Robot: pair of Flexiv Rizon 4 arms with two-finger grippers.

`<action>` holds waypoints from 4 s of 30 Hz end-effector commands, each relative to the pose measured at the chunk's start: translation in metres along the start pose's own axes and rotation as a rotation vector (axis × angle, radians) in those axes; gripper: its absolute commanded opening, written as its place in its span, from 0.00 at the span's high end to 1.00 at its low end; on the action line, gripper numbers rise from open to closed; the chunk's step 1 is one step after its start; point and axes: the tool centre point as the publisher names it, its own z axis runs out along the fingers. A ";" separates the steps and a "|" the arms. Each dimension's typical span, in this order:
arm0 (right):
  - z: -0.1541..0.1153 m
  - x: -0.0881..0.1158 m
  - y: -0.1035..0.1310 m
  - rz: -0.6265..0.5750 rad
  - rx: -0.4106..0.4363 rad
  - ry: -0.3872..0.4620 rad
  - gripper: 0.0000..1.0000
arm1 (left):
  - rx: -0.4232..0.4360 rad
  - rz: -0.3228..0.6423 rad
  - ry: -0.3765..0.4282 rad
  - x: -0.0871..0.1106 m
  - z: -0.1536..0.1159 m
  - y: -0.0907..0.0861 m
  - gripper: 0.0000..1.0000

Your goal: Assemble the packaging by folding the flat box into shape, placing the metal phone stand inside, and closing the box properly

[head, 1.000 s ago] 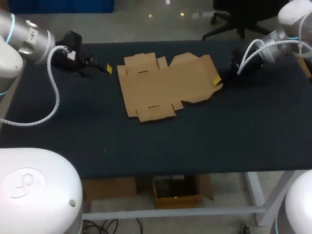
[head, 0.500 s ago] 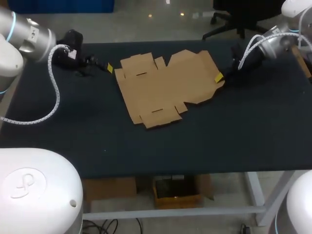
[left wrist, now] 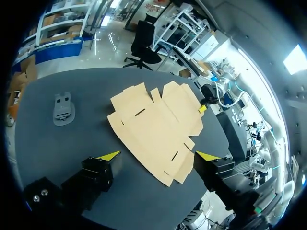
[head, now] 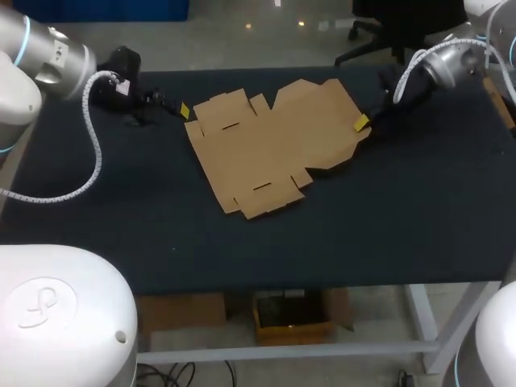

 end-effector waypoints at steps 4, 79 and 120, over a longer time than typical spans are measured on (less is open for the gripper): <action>-0.004 0.004 -0.001 0.013 0.304 0.152 1.00 | -0.006 0.000 -0.004 0.002 -0.001 -0.001 0.00; -0.029 0.049 -0.089 0.332 -0.311 -0.300 0.00 | -0.177 0.175 0.048 -0.012 0.000 -0.011 0.00; 0.000 0.066 -0.103 0.536 -0.335 -0.080 0.00 | -0.390 0.168 0.285 -0.085 0.092 -0.025 0.00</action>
